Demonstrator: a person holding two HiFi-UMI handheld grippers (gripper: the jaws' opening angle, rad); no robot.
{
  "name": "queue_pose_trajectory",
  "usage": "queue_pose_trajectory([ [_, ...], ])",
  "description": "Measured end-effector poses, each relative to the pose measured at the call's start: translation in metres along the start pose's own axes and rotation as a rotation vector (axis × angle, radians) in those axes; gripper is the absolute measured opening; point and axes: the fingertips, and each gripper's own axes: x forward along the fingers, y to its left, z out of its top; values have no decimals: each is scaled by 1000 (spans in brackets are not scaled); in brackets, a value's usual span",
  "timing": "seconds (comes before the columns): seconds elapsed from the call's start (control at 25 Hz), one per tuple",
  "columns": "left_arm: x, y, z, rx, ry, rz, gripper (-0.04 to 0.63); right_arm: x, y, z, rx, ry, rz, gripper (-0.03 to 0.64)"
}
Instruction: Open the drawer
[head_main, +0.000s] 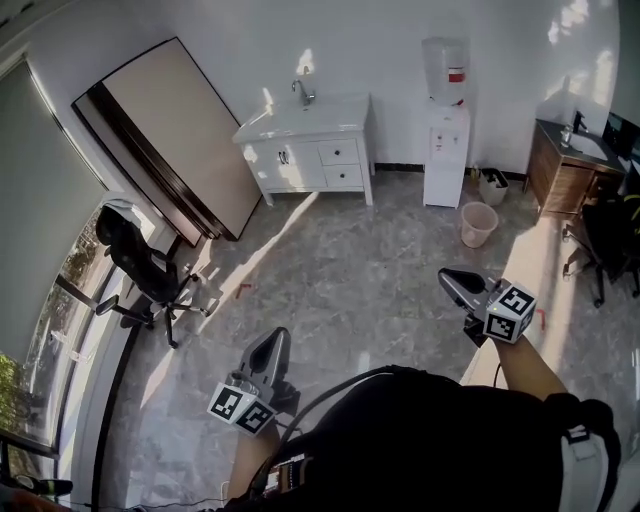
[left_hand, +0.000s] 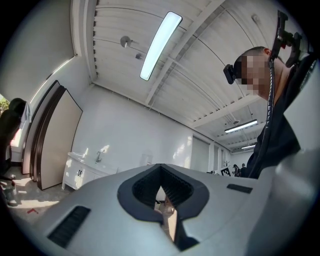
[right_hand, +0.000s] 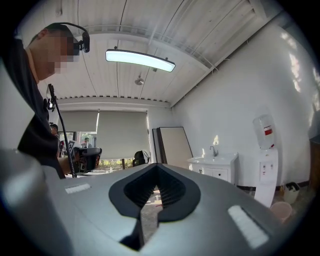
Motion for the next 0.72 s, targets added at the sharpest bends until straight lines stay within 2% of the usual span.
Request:
queue_pose_trajectory([
  [0.24, 66, -26, -7, 3, -29, 39, -8, -9, -72, 34, -28, -21, 54, -3],
  [0.4, 113, -46, -18, 11, -29, 49, -8, -24, -117, 38, -36, -20, 80, -4],
  [0.72, 191, -69, -44, 6, 17, 53, -8, -48, -197, 28, 14, -16, 72, -4],
])
